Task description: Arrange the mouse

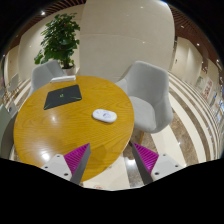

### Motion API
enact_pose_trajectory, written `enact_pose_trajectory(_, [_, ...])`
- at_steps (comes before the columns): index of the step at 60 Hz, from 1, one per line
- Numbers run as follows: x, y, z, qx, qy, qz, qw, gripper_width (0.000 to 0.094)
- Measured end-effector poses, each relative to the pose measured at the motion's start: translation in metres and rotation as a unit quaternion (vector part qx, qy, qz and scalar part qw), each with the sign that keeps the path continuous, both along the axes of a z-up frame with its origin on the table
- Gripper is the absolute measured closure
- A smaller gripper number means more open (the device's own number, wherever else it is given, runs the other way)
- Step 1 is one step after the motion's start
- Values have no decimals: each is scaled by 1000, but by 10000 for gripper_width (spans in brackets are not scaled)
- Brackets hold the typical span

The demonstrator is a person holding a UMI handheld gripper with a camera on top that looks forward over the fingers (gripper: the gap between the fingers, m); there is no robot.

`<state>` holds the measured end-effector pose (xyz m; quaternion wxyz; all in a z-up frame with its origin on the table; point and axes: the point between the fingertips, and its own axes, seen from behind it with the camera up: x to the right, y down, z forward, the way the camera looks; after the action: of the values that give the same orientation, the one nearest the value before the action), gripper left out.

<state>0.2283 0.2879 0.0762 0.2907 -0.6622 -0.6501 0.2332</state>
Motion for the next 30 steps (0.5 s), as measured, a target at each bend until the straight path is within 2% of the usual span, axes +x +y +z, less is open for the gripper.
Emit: enact_pose_trajectory(30, [-125,2,-61,-19,3,49,999,67])
